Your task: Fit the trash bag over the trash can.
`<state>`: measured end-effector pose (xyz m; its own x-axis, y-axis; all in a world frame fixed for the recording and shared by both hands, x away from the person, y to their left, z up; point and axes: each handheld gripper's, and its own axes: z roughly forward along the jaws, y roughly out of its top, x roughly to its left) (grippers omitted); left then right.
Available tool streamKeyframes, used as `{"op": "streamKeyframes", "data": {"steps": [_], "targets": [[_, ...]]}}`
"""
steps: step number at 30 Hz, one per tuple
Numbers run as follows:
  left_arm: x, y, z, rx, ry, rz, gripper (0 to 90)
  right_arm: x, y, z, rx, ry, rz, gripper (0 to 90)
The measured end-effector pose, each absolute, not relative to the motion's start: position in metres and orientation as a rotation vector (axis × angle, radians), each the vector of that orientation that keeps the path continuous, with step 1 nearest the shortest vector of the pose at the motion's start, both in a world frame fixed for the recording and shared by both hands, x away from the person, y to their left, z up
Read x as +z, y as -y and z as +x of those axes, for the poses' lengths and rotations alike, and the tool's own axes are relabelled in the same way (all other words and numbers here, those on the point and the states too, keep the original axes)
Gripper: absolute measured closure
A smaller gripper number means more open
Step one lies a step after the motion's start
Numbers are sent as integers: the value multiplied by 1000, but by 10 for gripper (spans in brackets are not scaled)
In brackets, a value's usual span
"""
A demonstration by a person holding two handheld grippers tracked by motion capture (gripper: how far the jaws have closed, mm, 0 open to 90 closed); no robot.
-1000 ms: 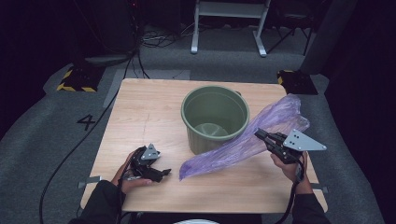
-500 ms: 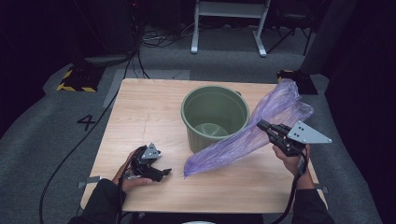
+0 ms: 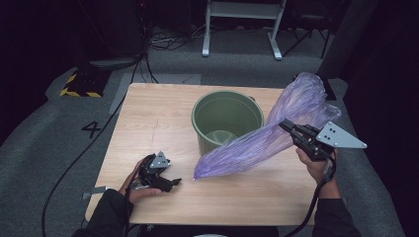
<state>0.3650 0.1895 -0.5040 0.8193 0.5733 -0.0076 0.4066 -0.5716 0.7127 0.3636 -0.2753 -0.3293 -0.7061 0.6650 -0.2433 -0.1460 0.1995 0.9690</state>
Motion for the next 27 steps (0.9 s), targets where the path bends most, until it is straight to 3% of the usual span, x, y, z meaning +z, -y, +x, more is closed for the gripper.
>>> {"op": "streamKeyframes", "data": {"steps": [16,27], "targets": [[-499,-186,363,268,-679,2253,164,-317,276,405,1523,-1763,658,900],[-451,-182,349,382,-617,2116,159,-310,278,415,1486,-1750,722,900]]}}
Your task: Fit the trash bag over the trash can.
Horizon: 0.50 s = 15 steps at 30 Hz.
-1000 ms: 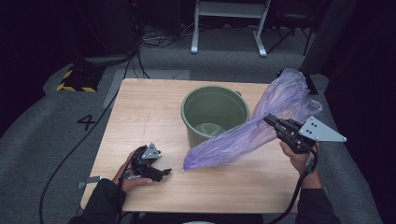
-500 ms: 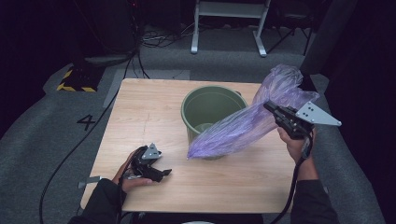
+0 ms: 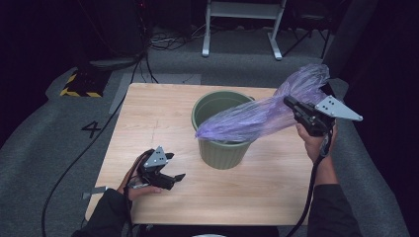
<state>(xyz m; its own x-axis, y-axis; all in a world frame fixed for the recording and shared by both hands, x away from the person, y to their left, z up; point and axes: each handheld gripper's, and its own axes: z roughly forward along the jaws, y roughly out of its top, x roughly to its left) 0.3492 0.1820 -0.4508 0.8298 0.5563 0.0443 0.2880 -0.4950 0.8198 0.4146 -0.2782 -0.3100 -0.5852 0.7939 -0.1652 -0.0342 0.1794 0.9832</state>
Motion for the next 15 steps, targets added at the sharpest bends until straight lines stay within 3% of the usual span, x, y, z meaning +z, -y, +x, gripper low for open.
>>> {"op": "streamKeyframes", "data": {"steps": [15], "targets": [[-407,-196,365,410,-596,1946,160,-309,271,423,1410,-1768,739,900]]}}
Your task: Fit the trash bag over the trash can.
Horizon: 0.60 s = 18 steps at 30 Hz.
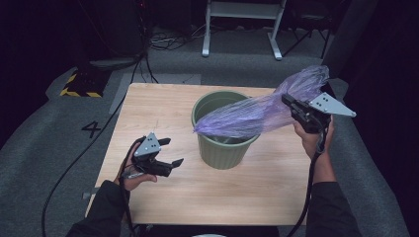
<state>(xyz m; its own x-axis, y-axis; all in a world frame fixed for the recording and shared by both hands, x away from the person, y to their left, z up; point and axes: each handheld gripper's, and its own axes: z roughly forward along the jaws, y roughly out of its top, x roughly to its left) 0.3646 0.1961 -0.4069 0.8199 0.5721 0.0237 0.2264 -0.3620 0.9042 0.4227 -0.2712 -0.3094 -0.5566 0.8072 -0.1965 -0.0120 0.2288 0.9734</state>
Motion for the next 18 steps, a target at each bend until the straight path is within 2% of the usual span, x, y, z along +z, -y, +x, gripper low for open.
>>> {"op": "streamKeyframes", "data": {"steps": [7,16,18], "targets": [[-366,-187,367,476,-525,1896,183,-310,271,424,1391,-1767,742,900],[-340,-166,386,421,-481,1861,358,-310,271,426,1366,-1777,744,900],[-335,-160,388,429,-464,1868,374,-310,270,426,1356,-1783,739,900]]}}
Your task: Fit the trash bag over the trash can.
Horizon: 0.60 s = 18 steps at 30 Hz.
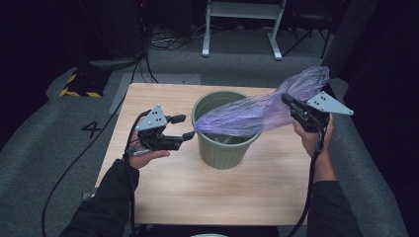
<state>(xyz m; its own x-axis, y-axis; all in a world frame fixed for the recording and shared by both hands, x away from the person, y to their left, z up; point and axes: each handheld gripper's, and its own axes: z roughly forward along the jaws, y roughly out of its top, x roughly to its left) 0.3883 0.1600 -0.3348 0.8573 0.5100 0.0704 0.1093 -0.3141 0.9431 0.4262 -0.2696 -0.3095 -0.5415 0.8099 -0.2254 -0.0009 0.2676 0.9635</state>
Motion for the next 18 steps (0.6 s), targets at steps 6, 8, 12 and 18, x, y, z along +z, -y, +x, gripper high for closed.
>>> {"op": "streamKeyframes", "data": {"steps": [6,8,12,18], "targets": [[-329,-134,400,445,-428,1941,427,-307,267,425,1345,-1786,721,900],[-328,-128,404,443,-425,1953,452,-307,266,424,1340,-1782,720,900],[-329,-121,413,443,-440,1961,469,-306,270,423,1351,-1772,712,900],[-334,-115,423,435,-458,1986,509,-304,281,421,1359,-1751,729,900]]}}
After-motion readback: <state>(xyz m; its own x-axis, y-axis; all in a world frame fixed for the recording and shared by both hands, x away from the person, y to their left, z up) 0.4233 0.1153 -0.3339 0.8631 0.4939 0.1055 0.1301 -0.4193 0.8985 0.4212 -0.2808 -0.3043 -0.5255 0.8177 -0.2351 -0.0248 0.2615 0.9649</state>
